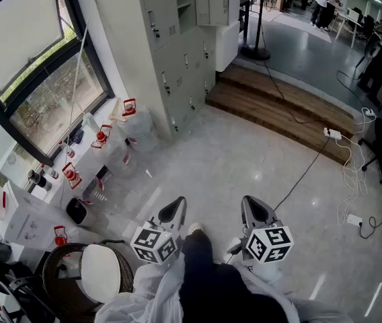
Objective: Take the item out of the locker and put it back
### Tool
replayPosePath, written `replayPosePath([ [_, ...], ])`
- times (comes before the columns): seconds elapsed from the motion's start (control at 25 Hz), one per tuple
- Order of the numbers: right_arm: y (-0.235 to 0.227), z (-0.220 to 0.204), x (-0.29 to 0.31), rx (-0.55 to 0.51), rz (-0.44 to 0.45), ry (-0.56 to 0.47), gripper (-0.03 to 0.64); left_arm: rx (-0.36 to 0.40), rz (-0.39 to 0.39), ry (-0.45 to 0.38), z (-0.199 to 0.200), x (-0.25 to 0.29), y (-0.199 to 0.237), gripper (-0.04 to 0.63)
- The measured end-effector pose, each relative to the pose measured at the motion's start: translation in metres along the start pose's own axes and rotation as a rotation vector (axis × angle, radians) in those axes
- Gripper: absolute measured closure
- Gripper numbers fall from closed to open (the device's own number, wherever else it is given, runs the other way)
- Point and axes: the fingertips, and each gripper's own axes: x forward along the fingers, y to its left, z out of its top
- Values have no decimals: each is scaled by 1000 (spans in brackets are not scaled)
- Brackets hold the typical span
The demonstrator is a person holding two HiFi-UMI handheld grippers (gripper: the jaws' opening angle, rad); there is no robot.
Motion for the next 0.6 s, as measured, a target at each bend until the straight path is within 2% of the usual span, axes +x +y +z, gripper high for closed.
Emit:
replayPosePath([
  [0.6, -26, 4, 5, 45, -23, -5, 618, -7, -12, 29, -4, 24, -7, 588],
])
